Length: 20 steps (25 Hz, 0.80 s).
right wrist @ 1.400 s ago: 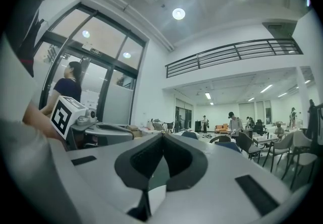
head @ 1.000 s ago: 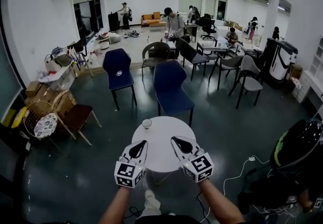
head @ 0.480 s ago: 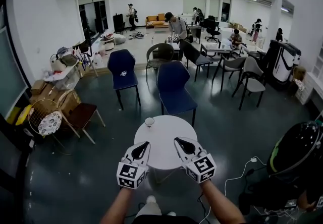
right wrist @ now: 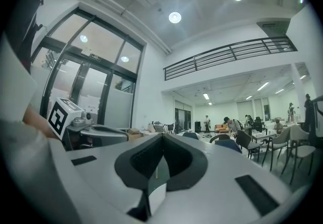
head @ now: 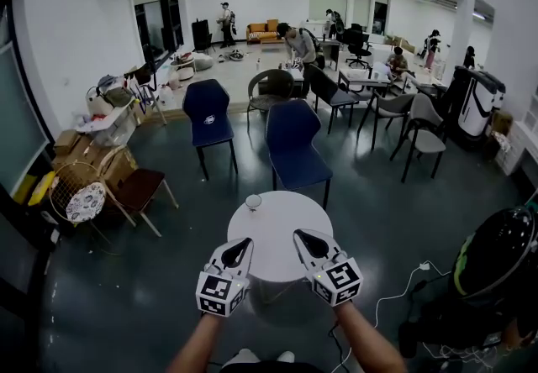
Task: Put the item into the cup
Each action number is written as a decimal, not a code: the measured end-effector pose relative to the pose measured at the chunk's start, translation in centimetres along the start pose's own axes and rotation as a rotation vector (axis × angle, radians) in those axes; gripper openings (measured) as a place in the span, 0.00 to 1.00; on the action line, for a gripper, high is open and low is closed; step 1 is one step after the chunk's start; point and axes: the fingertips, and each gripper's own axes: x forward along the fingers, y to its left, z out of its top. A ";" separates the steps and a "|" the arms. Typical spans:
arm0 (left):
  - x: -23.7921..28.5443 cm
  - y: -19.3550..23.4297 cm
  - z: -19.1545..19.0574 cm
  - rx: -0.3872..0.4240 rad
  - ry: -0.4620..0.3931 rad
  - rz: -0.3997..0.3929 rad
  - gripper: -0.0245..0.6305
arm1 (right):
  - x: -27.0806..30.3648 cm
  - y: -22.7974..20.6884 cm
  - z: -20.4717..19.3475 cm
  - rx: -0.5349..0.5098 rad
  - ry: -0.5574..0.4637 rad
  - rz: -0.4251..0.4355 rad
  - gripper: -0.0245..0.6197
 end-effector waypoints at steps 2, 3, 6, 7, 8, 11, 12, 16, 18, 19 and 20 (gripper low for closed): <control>-0.3 0.4 0.3 -0.008 0.002 -0.006 0.06 | 0.3 0.3 0.3 0.006 -0.003 -0.003 0.06; -0.6 0.6 0.6 -0.012 -0.001 -0.010 0.06 | 0.4 0.6 0.6 0.005 -0.003 -0.005 0.06; -1.3 1.2 1.5 -0.010 -0.013 -0.024 0.06 | 1.0 1.5 1.3 -0.005 -0.007 -0.017 0.06; -1.6 1.4 1.6 -0.010 -0.015 -0.029 0.06 | 1.3 1.8 1.4 -0.007 -0.008 -0.021 0.06; -1.8 1.7 1.5 -0.010 -0.014 -0.033 0.06 | 1.5 2.1 1.5 -0.007 -0.009 -0.024 0.06; -2.6 2.1 1.5 -0.011 -0.008 -0.040 0.06 | 1.7 3.2 1.8 -0.011 -0.010 -0.029 0.06; -2.9 2.3 1.5 -0.010 -0.008 -0.043 0.06 | 1.7 3.5 1.9 -0.012 -0.011 -0.031 0.06; -3.7 2.7 1.1 -0.010 0.001 -0.049 0.06 | 1.6 4.5 2.1 -0.012 -0.011 -0.042 0.06; -4.2 2.8 1.1 -0.013 0.002 -0.051 0.06 | 1.6 4.9 2.3 -0.014 -0.010 -0.048 0.06; -4.4 2.8 1.1 -0.013 0.002 -0.054 0.06 | 1.5 5.0 2.4 -0.013 -0.010 -0.052 0.06; -4.6 2.7 1.1 -0.012 0.002 -0.056 0.06 | 1.4 5.0 2.5 -0.009 -0.011 -0.056 0.06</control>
